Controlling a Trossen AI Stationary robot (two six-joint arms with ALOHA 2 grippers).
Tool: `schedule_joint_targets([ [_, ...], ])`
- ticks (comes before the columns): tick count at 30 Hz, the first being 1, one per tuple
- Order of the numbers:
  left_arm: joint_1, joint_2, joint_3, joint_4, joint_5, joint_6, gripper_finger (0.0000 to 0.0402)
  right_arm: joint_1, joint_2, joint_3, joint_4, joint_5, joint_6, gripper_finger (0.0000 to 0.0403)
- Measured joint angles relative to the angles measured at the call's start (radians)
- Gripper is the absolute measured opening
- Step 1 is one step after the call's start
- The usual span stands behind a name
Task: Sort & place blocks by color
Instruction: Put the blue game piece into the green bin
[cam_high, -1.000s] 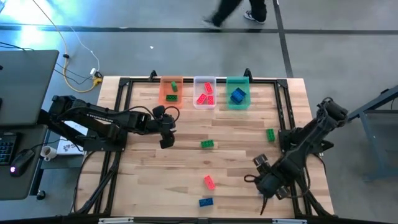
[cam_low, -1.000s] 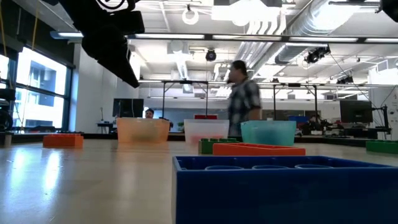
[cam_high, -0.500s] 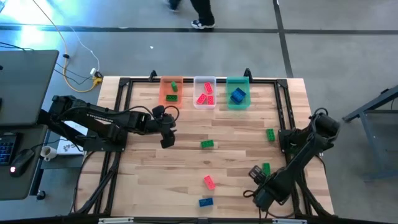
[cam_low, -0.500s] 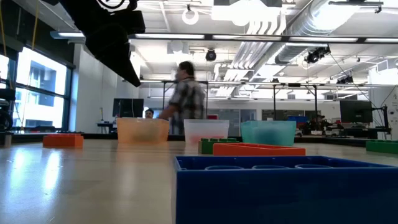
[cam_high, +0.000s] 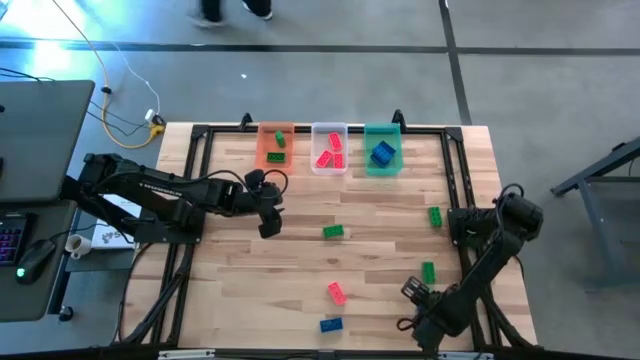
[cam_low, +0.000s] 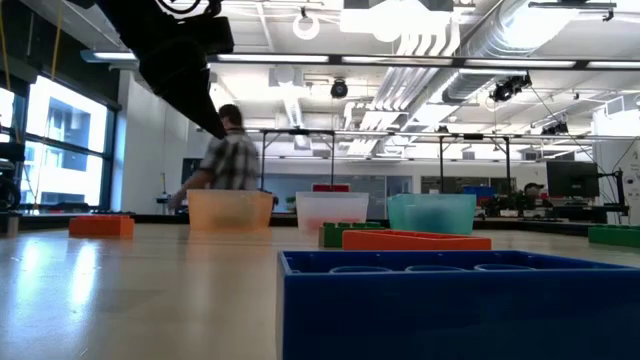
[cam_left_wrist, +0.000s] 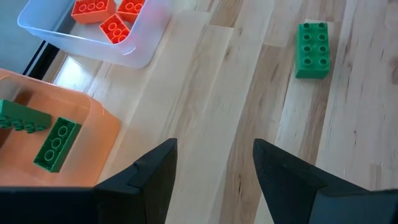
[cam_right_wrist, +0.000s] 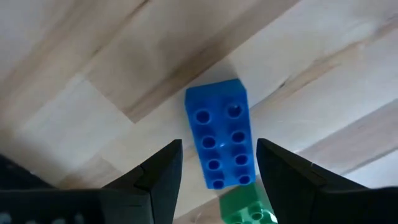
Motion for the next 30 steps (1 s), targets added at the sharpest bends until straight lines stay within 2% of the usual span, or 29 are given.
schedule_joint_targets([
  [9, 0.000, 0.000, 0.000, 0.001, 0.000, -0.007, 0.0200, 0.001, 0.010, 0.000, 0.000, 0.013, 0.000, 0.0195],
  [13, 0.000, 0.000, 0.000, 0.001, 0.000, -0.007, 0.0200, 0.003, 0.057, 0.000, 0.019, -0.033, 0.000, 0.0195],
  [18, 0.000, 0.000, 0.000, 0.001, 0.000, -0.007, 0.0200, 0.005, 0.101, 0.004, 0.020, -0.022, 0.021, 0.0194],
  [21, 0.000, 0.000, 0.000, 0.001, 0.000, -0.007, 0.0200, -0.001, 0.105, 0.004, 0.017, -0.025, 0.027, 0.0177],
  [26, 0.000, 0.000, 0.000, 0.002, 0.001, -0.007, 0.0200, -0.018, 0.105, 0.004, 0.004, -0.036, 0.077, 0.0114],
  [30, 0.000, 0.000, 0.000, 0.002, 0.001, -0.007, 0.0200, -0.026, 0.107, 0.004, 0.005, -0.043, 0.123, 0.0114],
])
